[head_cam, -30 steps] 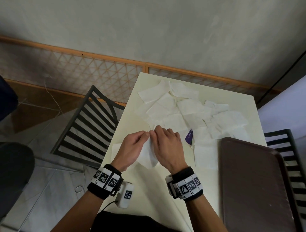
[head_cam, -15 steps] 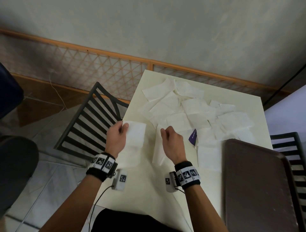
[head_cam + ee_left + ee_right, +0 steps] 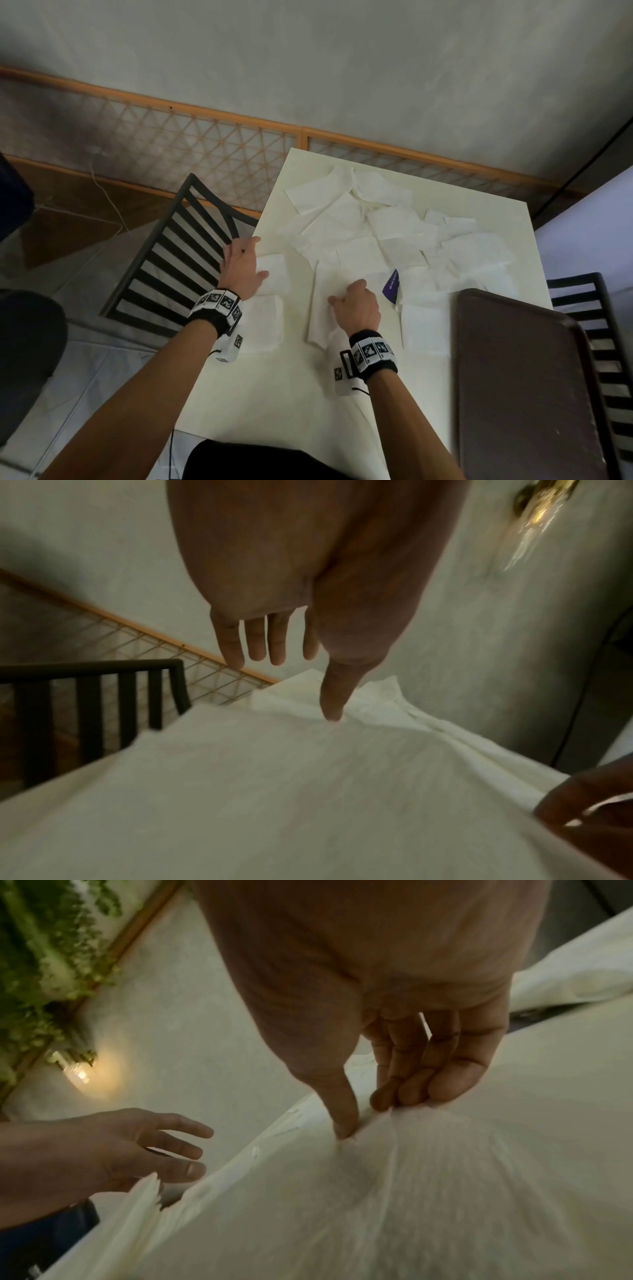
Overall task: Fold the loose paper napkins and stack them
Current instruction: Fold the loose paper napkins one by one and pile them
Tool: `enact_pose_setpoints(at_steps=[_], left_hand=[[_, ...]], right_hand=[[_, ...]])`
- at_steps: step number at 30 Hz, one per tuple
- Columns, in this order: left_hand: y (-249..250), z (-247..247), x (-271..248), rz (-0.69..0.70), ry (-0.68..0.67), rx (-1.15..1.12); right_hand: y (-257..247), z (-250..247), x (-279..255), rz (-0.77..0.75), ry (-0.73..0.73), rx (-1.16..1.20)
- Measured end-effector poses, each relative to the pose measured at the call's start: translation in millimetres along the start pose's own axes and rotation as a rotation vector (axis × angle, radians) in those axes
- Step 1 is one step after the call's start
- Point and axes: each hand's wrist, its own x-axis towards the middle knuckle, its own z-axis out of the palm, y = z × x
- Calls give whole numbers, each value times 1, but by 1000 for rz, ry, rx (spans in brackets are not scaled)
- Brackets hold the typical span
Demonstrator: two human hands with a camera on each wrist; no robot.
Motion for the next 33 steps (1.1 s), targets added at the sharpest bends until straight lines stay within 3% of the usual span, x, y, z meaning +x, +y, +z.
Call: enact_pose_setpoints(at_steps=[4, 8, 13, 19, 23, 30, 33], left_hand=[[21, 0, -14, 168, 36, -187], [43, 16, -30, 253, -72, -274], [71, 52, -29, 126, -232, -281], [98, 77, -7, -111, -166, -500], [100, 76, -7, -57, -99, -508], [96, 44, -31, 71, -97, -698], [95, 28, -45, 162, -150, -785]], right_hand=[[6, -1, 2, -28, 36, 28], [3, -3, -4, -53, 86, 26], [5, -2, 3, -59, 69, 39], [8, 6, 8, -92, 69, 5], [15, 5, 10, -109, 37, 28], [29, -6, 0, -91, 95, 353], [30, -19, -14, -157, 64, 663]])
